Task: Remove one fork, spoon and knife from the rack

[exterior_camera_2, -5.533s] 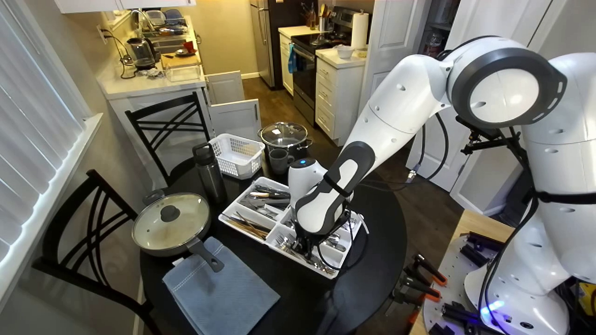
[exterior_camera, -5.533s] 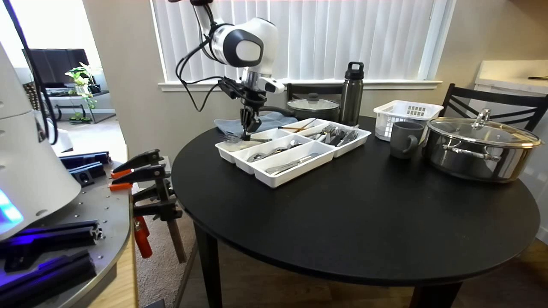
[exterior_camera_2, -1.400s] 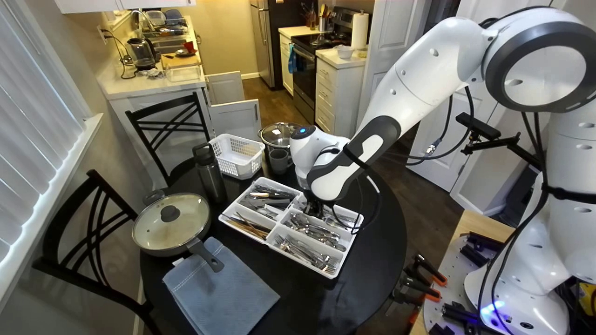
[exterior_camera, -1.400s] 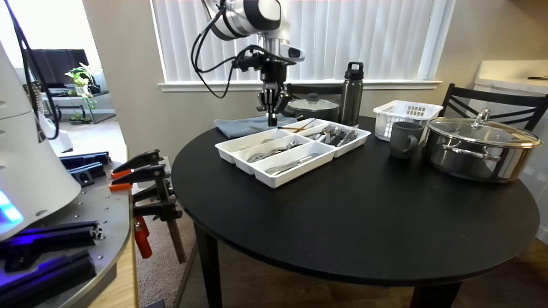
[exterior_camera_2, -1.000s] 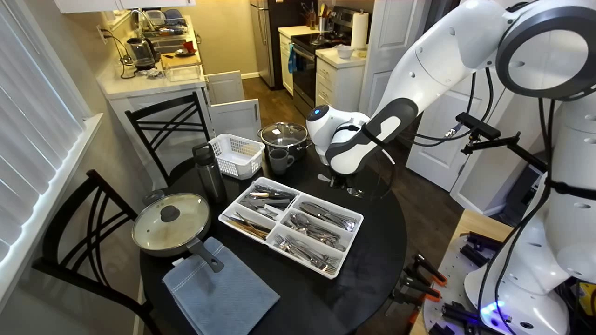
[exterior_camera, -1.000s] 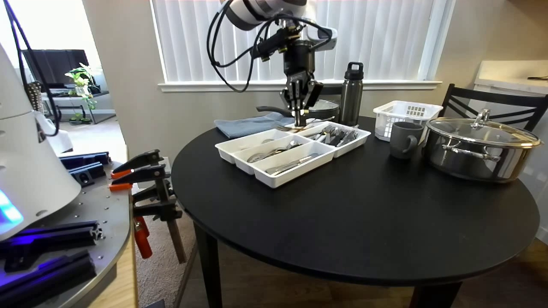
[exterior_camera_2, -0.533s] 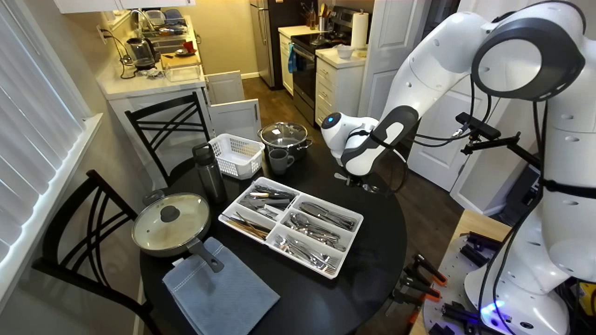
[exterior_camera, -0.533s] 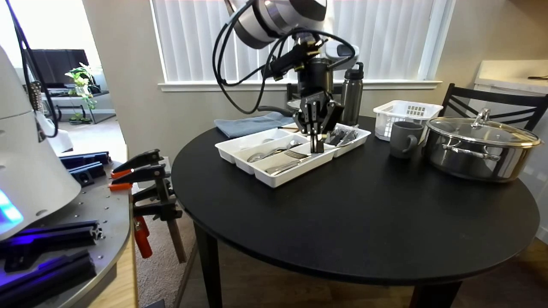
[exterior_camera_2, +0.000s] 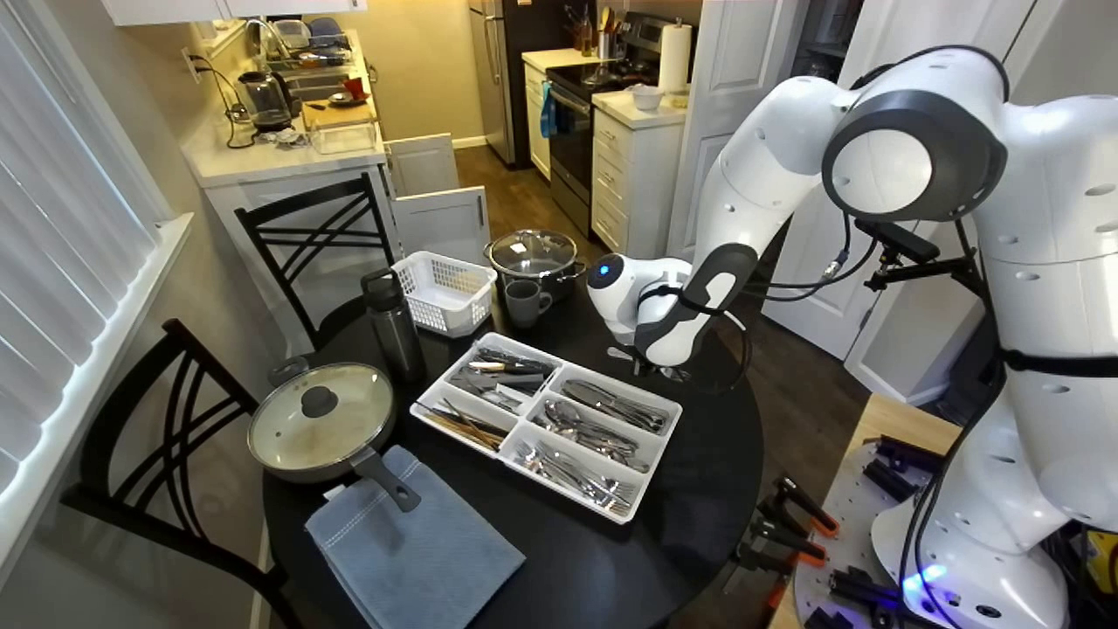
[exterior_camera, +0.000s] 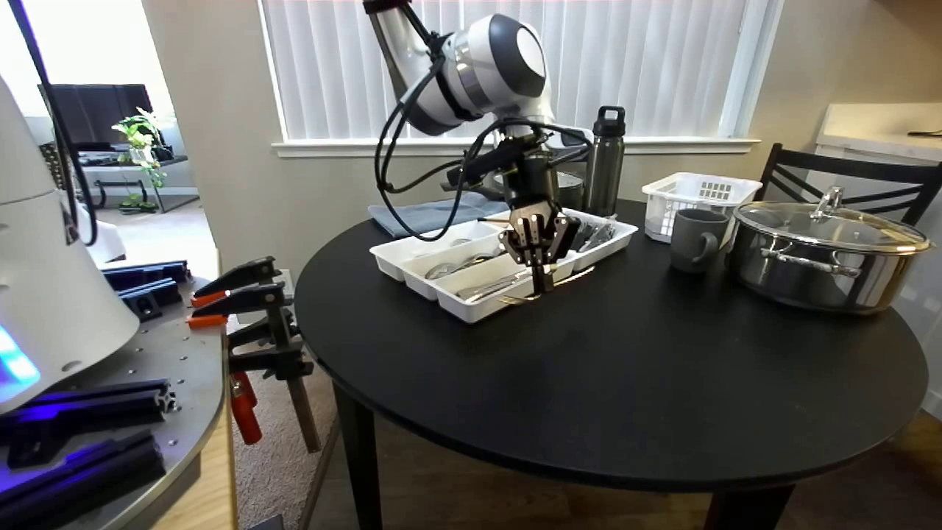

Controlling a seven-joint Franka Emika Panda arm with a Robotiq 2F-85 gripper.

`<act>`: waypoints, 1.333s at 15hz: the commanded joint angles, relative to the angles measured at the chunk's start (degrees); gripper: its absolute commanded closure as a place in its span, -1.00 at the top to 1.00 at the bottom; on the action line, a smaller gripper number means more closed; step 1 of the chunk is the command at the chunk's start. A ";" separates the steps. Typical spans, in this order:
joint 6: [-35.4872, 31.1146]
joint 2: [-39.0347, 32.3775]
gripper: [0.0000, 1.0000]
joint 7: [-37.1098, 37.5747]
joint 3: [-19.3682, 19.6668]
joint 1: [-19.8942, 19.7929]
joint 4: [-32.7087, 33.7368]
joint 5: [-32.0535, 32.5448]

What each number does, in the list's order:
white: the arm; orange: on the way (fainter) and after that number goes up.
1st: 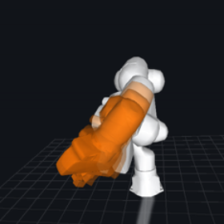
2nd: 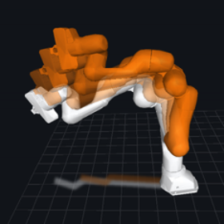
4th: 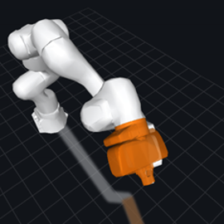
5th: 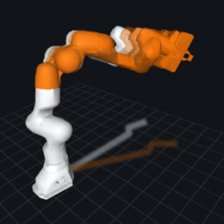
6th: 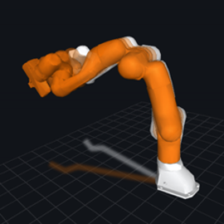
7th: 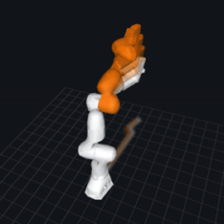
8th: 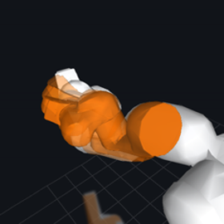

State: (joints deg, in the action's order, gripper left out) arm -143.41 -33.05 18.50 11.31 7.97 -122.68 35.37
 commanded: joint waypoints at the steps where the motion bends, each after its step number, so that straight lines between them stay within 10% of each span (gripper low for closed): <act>1: -2.56 -2.35 -0.97 3.88 2.12 2.23 1.90 3.49; 5: -3.20 -4.18 -0.94 5.74 3.18 3.17 3.03 4.95; 6: -3.23 -4.33 -0.37 6.23 3.34 3.29 3.05 5.21; 14: -3.46 0.38 0.49 6.28 2.34 2.62 0.80 3.38; 20: -0.04 10.80 1.00 -5.88 -7.93 -2.97 -4.49 -15.91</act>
State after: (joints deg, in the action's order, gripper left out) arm -145.44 -29.14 20.24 9.02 8.42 -121.87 29.04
